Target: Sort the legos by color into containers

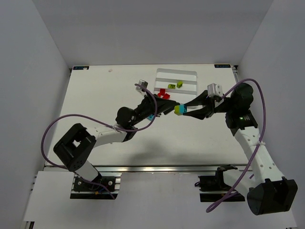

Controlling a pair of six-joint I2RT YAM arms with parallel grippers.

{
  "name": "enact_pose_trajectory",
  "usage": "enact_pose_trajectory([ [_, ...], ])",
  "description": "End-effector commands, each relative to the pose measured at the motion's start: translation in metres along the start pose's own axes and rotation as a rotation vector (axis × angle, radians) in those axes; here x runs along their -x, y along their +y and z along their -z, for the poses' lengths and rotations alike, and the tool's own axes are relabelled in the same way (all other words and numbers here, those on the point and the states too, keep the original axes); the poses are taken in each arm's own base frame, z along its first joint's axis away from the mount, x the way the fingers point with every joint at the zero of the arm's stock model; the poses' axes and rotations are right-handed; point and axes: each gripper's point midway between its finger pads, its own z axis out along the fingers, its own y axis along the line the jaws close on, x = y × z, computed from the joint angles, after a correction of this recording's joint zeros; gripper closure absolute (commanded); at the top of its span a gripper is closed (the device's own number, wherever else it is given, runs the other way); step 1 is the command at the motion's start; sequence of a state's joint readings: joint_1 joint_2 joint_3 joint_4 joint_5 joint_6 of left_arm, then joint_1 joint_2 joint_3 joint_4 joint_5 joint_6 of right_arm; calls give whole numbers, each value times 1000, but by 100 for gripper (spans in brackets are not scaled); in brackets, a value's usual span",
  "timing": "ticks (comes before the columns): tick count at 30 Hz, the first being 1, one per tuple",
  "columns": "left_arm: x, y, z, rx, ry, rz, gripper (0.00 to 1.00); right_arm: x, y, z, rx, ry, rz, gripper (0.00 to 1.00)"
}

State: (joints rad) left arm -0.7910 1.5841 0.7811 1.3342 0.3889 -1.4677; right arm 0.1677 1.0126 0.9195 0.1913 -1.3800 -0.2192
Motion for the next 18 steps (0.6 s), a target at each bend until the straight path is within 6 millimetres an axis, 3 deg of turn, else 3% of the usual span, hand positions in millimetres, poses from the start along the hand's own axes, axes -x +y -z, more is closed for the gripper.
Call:
enact_pose_trajectory([
  [1, 1, -63, 7, -209, -2, -79, 21, 14, -15, 3, -32, -2, 110, 100],
  [10, -2, -48, 5, -171, 20, -53, 24, 32, -18, 5, -29, -20, 120, 100],
  [13, -3, -45, 4, -164, 24, -48, 22, 44, -11, 5, 1, -40, 107, 100],
  [18, -2, -40, 2, -144, 24, -41, 17, 46, 3, 6, 16, -68, 111, 100],
])
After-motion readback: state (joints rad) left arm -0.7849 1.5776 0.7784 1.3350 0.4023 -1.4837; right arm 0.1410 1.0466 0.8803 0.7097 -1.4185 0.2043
